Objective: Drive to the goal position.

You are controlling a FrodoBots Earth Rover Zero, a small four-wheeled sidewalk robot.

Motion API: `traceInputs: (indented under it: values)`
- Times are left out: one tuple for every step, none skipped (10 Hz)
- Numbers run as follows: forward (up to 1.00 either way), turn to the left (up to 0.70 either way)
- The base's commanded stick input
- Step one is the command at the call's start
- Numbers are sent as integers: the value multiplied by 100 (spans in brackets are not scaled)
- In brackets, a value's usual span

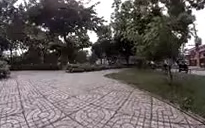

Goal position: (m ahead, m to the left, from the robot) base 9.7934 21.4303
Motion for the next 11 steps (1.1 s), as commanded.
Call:
traceInputs:
  values:
    - [70, 0]
    - [70, 0]
    - [70, 0]
    - [70, 0]
    - [70, 0]
    - [70, 0]
    - [70, 0]
    - [70, 0]
    - [70, 0]
    - [70, 0]
    - [70, 0]
